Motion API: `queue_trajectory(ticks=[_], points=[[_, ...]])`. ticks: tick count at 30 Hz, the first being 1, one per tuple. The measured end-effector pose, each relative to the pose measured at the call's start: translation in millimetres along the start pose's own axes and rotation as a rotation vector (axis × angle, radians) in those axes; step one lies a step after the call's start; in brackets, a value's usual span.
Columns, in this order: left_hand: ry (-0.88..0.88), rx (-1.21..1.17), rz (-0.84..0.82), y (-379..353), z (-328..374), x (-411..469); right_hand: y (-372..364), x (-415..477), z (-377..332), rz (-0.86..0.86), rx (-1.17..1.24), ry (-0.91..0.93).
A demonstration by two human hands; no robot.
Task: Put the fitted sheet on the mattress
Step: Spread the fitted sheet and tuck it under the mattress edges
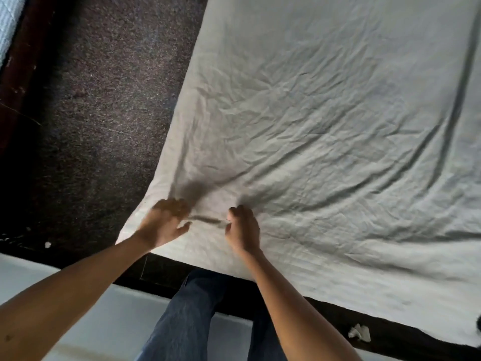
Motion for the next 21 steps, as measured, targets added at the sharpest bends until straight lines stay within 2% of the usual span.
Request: queue_trajectory(ticks=[2, 5, 7, 9, 10, 12, 13, 14, 15, 16, 17, 19, 20, 21], points=[[-0.119, -0.047, 0.018, -1.8, 46.0, 37.9, 13.6, -2.7, 60.5, 0.079, -0.084, -0.125], [-0.269, -0.043, -0.039, -14.9, 123.8, 97.4, 17.3, -13.4, 143.7, -0.003, -0.177, -0.276], [-0.324, 0.007, -0.142, -29.6, 174.9, 129.8, 23.8, -22.6, 169.5, 0.04, -0.187, -0.223], [-0.359, 0.054, -0.199, -46.5, 211.5, 147.4, 34.5, -24.3, 184.3, 0.135, -0.032, -0.15], [-0.357, 0.072, -0.196, -57.3, 216.0, 146.6, 32.9, -23.5, 181.2, 0.075, 0.013, -0.107], [-0.297, 0.027, -0.284, -72.1, 221.9, 145.1, 26.3, -31.2, 176.9, -0.128, -0.115, 0.08], [-0.271, 0.018, -0.352, -75.0, 224.4, 143.0, 24.5, -38.4, 179.1, -0.209, -0.159, 0.163], [-0.233, 0.004, -0.476, -73.4, 225.9, 142.2, 23.9, -44.6, 191.4, -0.285, -0.174, 0.181], [-0.183, 0.017, -0.572, -68.0, 224.1, 144.3, 25.7, -48.5, 207.4, -0.29, -0.154, 0.165], [-0.148, 0.048, -0.575, -57.2, 229.2, 157.0, 37.1, -52.3, 230.3, -0.232, -0.101, 0.13], [-0.16, 0.035, -0.51, -46.4, 242.7, 175.5, 55.1, -52.8, 256.2, -0.105, -0.026, 0.074], [-0.264, 0.052, -0.282, -20.5, 282.7, 217.5, 86.4, -51.5, 311.3, 0.154, 0.046, -0.018], [-0.307, 0.037, -0.195, -14.0, 303.0, 234.8, 98.0, -51.0, 338.4, 0.227, 0.037, -0.063], [-0.347, 0.037, -0.118, -11.4, 323.3, 255.8, 106.5, -48.3, 363.0, 0.226, 0.015, -0.123]])
Point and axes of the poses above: each hand's wrist, its own x-axis towards the middle knuckle, its own y-axis out of the back of the hand, z = x × y, the point moved 8 cm from there along x, towards the middle knuckle, and after that the axes turned 12 degrees about -y, right-handed, at the moved point
